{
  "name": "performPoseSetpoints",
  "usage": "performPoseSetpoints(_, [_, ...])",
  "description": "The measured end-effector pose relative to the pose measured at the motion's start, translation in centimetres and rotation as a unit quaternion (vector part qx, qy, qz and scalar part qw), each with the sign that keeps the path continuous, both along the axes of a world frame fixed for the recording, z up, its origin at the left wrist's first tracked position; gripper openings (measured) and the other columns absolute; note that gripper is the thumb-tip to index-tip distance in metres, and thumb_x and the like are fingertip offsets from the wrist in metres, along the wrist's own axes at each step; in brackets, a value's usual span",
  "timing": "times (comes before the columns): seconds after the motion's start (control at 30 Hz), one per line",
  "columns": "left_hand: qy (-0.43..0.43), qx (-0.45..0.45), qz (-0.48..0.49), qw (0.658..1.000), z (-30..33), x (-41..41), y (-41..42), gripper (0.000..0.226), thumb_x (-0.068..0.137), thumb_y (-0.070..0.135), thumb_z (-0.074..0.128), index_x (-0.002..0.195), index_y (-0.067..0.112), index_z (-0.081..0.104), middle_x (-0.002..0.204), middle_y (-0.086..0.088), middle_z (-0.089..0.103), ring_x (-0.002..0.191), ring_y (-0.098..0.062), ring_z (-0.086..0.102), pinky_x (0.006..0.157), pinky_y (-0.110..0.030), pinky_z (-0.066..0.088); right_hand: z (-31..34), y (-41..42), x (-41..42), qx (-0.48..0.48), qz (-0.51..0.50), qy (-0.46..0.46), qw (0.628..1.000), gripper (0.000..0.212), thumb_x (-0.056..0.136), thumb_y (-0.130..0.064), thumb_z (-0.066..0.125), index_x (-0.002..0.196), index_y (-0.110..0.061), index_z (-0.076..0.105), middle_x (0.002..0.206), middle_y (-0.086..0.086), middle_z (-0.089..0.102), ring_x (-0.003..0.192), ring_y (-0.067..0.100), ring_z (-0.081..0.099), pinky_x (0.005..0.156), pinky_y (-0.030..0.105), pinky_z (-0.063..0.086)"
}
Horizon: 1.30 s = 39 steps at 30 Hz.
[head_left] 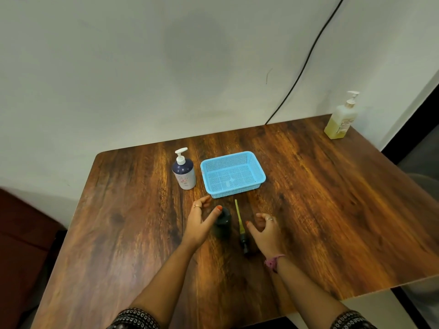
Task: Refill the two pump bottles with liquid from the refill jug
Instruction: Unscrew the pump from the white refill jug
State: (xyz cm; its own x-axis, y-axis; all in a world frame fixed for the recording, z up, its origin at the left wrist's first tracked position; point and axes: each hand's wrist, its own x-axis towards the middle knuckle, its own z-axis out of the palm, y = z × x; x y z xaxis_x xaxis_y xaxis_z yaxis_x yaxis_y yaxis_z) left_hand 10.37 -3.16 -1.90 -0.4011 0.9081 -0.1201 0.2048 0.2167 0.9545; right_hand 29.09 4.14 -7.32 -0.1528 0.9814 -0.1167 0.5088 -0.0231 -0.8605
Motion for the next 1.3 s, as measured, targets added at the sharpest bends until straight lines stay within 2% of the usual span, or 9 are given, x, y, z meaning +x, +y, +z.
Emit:
performPoseSetpoints(0.13, [0.01, 0.017, 0.012, 1.0, 1.3, -0.1, 2.4, 0.084, 0.069, 0.073, 0.06, 0.132, 0.02, 0.045, 0.131, 0.003, 0.055, 0.119, -0.012, 0.055, 0.099, -0.041, 0.049, 2.0, 4.1, 1.4, 0.028, -0.064, 0.037, 0.997, 0.032, 0.085, -0.025, 0.067, 0.113, -0.012, 0.059, 0.115, 0.006, 0.055, 0.101, 0.019, 0.058, 0.081, 0.028, 0.049])
performPoseSetpoints(0.2, [0.025, 0.023, 0.016, 0.999, 2.3, 0.1, 3.8, 0.075, 0.073, 0.065, 0.061, 0.132, 0.02, 0.046, 0.131, 0.005, 0.054, 0.119, -0.01, 0.054, 0.099, -0.039, 0.049, 3.4, 6.2, 2.0, 0.048, -0.09, 0.039, 0.994, 0.029, 0.086, -0.021, 0.066, 0.111, -0.01, 0.059, 0.114, 0.009, 0.057, 0.099, 0.02, 0.059, 0.08, 0.028, 0.048])
performPoseSetpoints(0.37, [0.039, 0.062, 0.009, 0.997, 4.8, 2.5, 8.9, 0.058, 0.084, 0.041, 0.062, 0.133, 0.016, 0.044, 0.13, 0.005, 0.053, 0.119, -0.008, 0.051, 0.104, -0.027, 0.038, 8.1, 12.8, 5.9, 0.101, -0.141, 0.055, 0.983, 0.027, 0.086, -0.016, 0.063, 0.113, -0.011, 0.06, 0.111, 0.003, 0.056, 0.095, 0.014, 0.058, 0.077, 0.022, 0.043])
performPoseSetpoints(0.5, [0.061, 0.087, 0.006, 0.994, 6.1, 6.1, 14.6, 0.046, 0.088, 0.025, 0.065, 0.129, 0.021, 0.045, 0.125, 0.008, 0.053, 0.115, -0.006, 0.051, 0.102, -0.022, 0.037, 10.9, 19.4, 10.0, 0.127, -0.151, 0.081, 0.977, 0.025, 0.085, -0.014, 0.064, 0.11, -0.013, 0.06, 0.114, 0.004, 0.056, 0.092, 0.014, 0.06, 0.084, 0.03, 0.051])
performPoseSetpoints(0.63, [0.081, 0.105, -0.007, 0.991, 7.1, 10.8, 21.4, 0.054, 0.083, 0.024, 0.071, 0.131, 0.019, 0.046, 0.126, 0.009, 0.051, 0.112, -0.001, 0.051, 0.087, -0.005, 0.037, 13.8, 26.3, 14.1, 0.143, -0.159, 0.11, 0.971, 0.023, 0.085, -0.011, 0.064, 0.106, -0.015, 0.058, 0.112, 0.003, 0.056, 0.089, 0.013, 0.058, 0.081, 0.027, 0.051])
performPoseSetpoints(0.73, [0.085, 0.112, -0.008, 0.99, 7.6, 15.1, 27.3, 0.057, 0.08, 0.023, 0.074, 0.13, 0.02, 0.046, 0.124, 0.007, 0.052, 0.111, -0.002, 0.053, 0.088, -0.007, 0.04, 15.4, 32.2, 17.3, 0.154, -0.155, 0.115, 0.969, 0.025, 0.084, -0.01, 0.065, 0.107, -0.013, 0.059, 0.112, 0.006, 0.059, 0.089, 0.014, 0.06, 0.074, 0.019, 0.047])
performPoseSetpoints(0.83, [0.09, 0.105, -0.03, 0.99, 7.6, 19.1, 32.5, 0.063, 0.081, 0.022, 0.073, 0.135, 0.015, 0.042, 0.125, 0.005, 0.049, 0.114, -0.006, 0.05, 0.088, -0.006, 0.038, 16.4, 37.3, 20.1, 0.169, -0.154, 0.117, 0.966, 0.028, 0.083, -0.008, 0.066, 0.11, -0.01, 0.06, 0.113, 0.007, 0.06, 0.089, 0.016, 0.061, 0.076, 0.021, 0.049])
performPoseSetpoints(1.13, [0.118, -0.025, -0.087, 0.989, 5.6, 26.3, 45.7, 0.095, 0.076, 0.032, 0.077, 0.149, 0.011, 0.02, 0.151, -0.007, 0.031, 0.137, -0.02, 0.035, 0.11, -0.029, 0.033, 15.3, 48.2, 23.8, 0.108, -0.092, 0.078, 0.987, 0.039, 0.081, -0.016, 0.072, 0.116, -0.008, 0.058, 0.109, 0.004, 0.06, 0.085, 0.011, 0.058, 0.067, 0.013, 0.043])
performPoseSetpoints(1.3, [0.109, -0.043, -0.07, 0.991, 4.2, 27.8, 51.8, 0.101, 0.073, 0.029, 0.081, 0.149, 0.009, 0.018, 0.152, -0.01, 0.03, 0.139, -0.024, 0.033, 0.112, -0.035, 0.033, 13.1, 52.0, 23.2, 0.094, -0.025, 0.028, 0.995, 0.043, 0.076, -0.02, 0.075, 0.115, -0.012, 0.057, 0.112, 0.006, 0.06, 0.095, 0.018, 0.06, 0.074, 0.021, 0.043])
